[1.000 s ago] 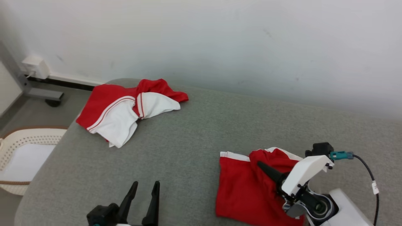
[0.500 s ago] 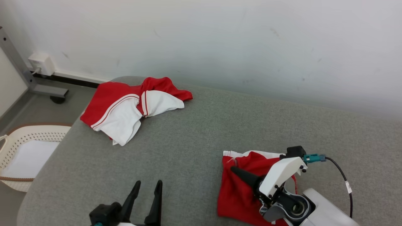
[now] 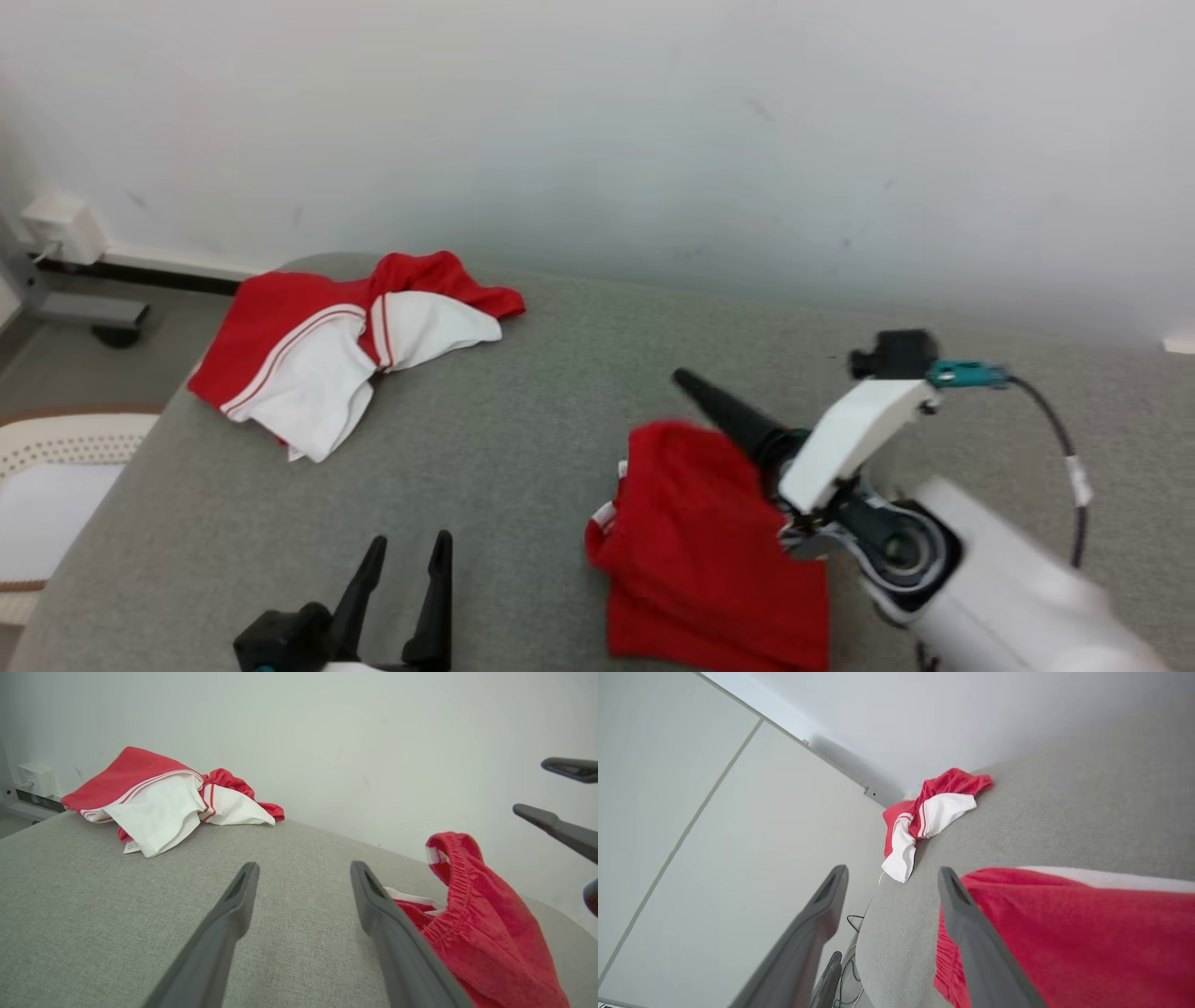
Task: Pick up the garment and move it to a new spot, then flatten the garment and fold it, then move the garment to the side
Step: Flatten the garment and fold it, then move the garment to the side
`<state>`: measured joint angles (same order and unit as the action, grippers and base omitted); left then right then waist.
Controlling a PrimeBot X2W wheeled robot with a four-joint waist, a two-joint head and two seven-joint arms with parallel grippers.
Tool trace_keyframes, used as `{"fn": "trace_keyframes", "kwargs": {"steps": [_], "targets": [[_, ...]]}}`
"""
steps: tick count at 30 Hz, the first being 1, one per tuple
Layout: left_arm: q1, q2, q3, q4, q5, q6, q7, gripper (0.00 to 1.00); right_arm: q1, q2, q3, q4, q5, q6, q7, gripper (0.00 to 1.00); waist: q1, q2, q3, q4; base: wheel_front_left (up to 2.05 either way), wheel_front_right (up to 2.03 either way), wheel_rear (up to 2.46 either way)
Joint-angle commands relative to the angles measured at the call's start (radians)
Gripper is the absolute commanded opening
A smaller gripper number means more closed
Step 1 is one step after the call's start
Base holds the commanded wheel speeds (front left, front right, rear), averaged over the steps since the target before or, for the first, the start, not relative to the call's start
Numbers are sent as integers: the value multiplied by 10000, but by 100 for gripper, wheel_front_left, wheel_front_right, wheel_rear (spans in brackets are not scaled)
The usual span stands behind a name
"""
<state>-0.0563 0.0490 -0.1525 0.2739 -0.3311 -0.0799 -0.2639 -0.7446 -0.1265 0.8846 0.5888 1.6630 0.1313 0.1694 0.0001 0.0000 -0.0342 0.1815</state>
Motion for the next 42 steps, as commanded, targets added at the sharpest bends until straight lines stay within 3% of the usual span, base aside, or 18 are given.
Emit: {"fn": "trace_keyframes", "kwargs": {"steps": [1,9,17,20,24,27,31,36,42], "targets": [[150,31,81,-55,94,5,-5,100,169,-502,-148,-420,-96,-13,-148,100,-1,0,-111,-233,0,0,0],[114,31,306,-77,197,-49,-5,100,718,-2161,281,-758,-760,-13,-154,100,-1,0,-174,-840,0,0,0],[81,32,493,-375,267,-106,-5,100,1414,-3514,-26,-464,-3669,-13,-3743,100,-1,0,-210,-1008,0,0,0],[106,34,737,-576,424,-26,-5,100,1800,-3855,-792,-128,-5082,-13,-4300,100,-1,0,-203,-1112,0,0,0],[117,34,1065,-943,667,22,-5,100,2970,-3418,-3720,-857,-7593,-14,-4336,100,-1,0,-115,-1298,0,0,0],[133,32,1239,-1220,1013,70,-5,100,4301,-2669,-5899,-2059,-9958,-14,-4329,100,-1,0,-36,-1376,0,0,0],[231,32,1349,-1497,1355,133,-5,100,6078,-1270,-7704,-3537,-12078,-16,-4331,100,-1,0,39,-1408,0,0,0],[372,32,1259,-1432,1647,203,-5,100,7253,-256,-8429,-4133,-12972,-16,-4333,100,-1,0,75,-1425,0,0,0],[341,32,1207,-1336,1574,156,-5,100,7312,-86,-8219,-4057,-13198,-16,-4332,100,-1,0,93,-1478,0,0,0]]}}
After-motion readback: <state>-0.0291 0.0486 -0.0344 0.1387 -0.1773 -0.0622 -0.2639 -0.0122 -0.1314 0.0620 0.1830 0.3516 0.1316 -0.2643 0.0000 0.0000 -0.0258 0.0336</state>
